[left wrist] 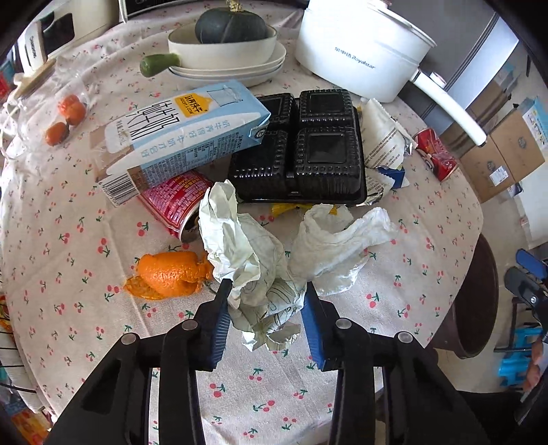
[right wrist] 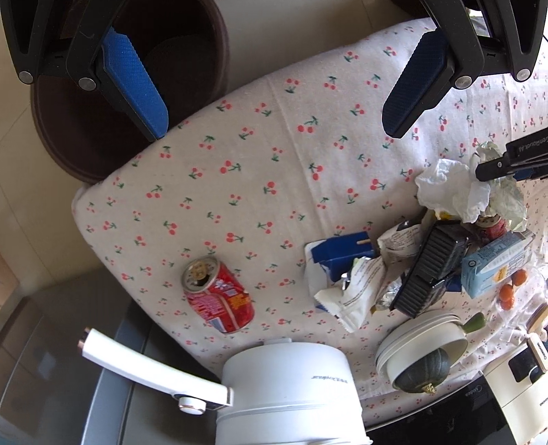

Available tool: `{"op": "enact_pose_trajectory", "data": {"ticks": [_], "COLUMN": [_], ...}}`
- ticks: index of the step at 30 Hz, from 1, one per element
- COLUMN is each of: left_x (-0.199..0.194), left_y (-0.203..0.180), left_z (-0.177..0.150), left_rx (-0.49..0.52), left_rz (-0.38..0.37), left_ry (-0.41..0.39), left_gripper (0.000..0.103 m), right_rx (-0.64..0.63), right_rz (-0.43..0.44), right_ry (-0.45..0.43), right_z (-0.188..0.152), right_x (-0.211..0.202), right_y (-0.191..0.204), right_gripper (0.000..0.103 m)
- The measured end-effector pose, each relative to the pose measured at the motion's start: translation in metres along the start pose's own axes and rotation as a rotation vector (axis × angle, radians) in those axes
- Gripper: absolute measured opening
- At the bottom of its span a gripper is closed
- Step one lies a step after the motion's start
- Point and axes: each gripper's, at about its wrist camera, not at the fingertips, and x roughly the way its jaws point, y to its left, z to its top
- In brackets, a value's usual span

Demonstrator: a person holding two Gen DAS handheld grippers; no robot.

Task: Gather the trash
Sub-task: 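Lift the tissue with the left tool while the right tool grasps a white tissue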

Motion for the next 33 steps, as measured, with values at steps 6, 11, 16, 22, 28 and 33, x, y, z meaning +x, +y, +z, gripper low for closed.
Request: {"op": "enact_pose_trajectory", "data": {"ticks": [6, 11, 16, 22, 28, 33], "left_x": [0.004, 0.009, -0.006, -0.027, -0.037, -0.034], "left_y": [0.017, 0.037, 0.061, 0.087, 0.108, 0.111], "left_z": [-0.023, -0.043, -0.047, -0.046, -0.051, -0.050], "left_rx": [0.009, 0.007, -0.044, -0.113, -0.168, -0.186], "left_rz": [-0.028, -0.016, -0.031, -0.033, -0.011, -0.009], "left_ry": [0.095, 0.139, 0.096, 0.027, -0.009, -0.006], "left_gripper": [0.045, 0.046, 0.039, 0.039, 0.039, 0.039], "right_rx": [-0.029, -0.048, -0.050, -0.018, -0.063, -0.170], "right_rz": [0.029, 0.052, 0.107, 0.201, 0.234, 0.158], "right_ry": [0.056, 0.103, 0.119, 0.145, 0.170, 0.129], "right_z": [0.006, 0.002, -0.002, -0.004, -0.008, -0.013], "right_x": [0.036, 0.059, 0.068, 0.083, 0.102, 0.113], "right_y": [0.047, 0.080, 0.098, 0.118, 0.150, 0.175], "right_gripper": [0.103, 0.103, 0.103, 0.103, 0.100, 0.091]}}
